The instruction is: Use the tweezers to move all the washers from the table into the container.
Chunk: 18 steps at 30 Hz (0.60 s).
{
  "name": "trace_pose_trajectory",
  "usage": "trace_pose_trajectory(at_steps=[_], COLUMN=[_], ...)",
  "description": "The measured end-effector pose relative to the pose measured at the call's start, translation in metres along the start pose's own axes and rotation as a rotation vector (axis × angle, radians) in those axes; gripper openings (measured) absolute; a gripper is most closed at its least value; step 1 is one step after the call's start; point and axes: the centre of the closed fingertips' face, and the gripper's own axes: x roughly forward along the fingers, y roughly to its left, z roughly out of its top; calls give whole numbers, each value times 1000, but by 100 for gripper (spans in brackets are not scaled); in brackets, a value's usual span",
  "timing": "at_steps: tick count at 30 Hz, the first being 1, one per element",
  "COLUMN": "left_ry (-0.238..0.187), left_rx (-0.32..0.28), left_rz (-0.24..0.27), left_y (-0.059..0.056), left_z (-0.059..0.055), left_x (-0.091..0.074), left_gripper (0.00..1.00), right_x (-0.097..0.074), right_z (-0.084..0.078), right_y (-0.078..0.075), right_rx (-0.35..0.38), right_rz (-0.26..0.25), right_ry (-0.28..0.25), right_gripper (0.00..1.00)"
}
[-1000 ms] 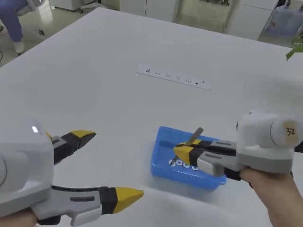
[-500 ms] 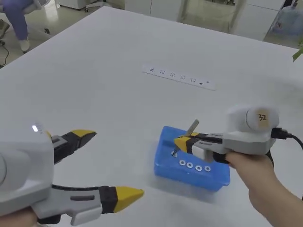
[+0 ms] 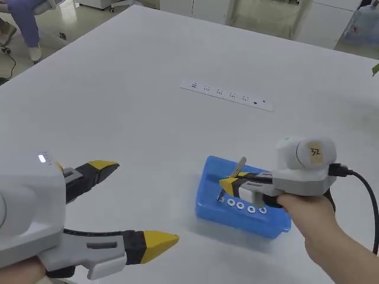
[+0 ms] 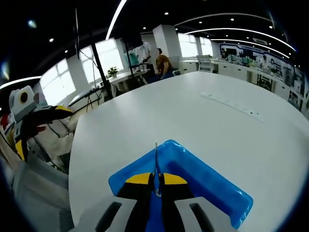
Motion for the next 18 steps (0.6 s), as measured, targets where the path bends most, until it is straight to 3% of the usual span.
trace_pose_trajectory(at_steps=[10,18], left_ry=[0,2], left_rx=[0,12], left_rz=[-16,-30], left_y=[-2,-7], left_z=[1,2], left_x=[2,5], left_gripper=[85,80], right_x=[-3,-35], right_z=[0,22], right_y=[-1,14], right_rx=[-45,-53], right_rz=[13,20], right_ry=[-15,-119], right_gripper=[4,4])
